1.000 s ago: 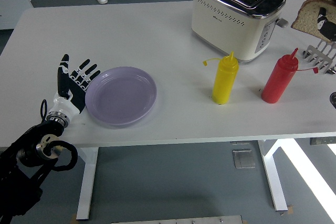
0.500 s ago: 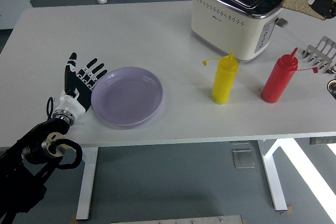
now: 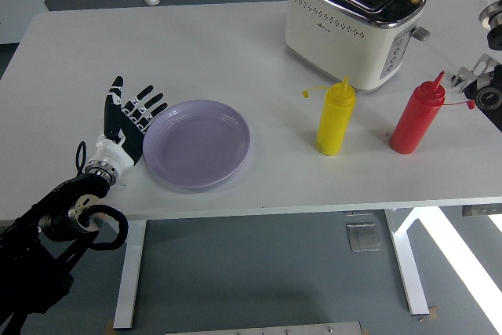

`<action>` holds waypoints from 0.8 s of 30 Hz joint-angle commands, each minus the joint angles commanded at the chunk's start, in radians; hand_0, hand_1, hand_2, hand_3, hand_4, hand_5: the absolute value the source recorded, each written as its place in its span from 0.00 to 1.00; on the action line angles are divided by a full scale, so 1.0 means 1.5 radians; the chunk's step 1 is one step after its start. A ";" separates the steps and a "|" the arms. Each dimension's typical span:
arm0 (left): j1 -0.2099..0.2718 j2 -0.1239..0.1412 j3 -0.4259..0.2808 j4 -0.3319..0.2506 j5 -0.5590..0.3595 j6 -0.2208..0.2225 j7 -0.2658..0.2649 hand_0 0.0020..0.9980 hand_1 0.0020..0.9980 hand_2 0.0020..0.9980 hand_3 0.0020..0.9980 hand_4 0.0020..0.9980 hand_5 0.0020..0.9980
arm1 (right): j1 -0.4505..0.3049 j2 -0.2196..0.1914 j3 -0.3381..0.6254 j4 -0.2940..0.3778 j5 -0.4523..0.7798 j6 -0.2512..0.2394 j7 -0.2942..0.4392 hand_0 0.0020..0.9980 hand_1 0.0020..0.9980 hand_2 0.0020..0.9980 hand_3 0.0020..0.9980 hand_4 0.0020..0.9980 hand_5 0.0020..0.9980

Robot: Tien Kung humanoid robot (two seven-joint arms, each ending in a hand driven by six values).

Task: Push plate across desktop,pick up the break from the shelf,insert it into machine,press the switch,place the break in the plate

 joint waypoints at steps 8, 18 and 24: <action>-0.007 -0.001 0.021 -0.002 -0.003 -0.003 0.005 0.87 0.80 0.77 0.82 0.78 1.00 | 0.070 0.036 -0.065 -0.055 0.042 -0.009 -0.010 0.54 0.54 0.50 0.49 0.07 0.00; -0.008 0.000 0.031 -0.010 -0.001 -0.007 0.013 0.87 0.80 0.77 0.82 0.78 1.00 | 0.151 0.079 -0.130 -0.156 0.085 -0.019 -0.004 0.54 0.54 0.50 0.49 0.08 0.00; 0.000 0.005 -0.005 -0.028 -0.023 -0.010 0.022 0.86 0.79 0.76 0.81 0.78 1.00 | 0.186 0.099 -0.153 -0.221 0.097 -0.024 0.002 0.54 0.54 0.50 0.49 0.08 0.00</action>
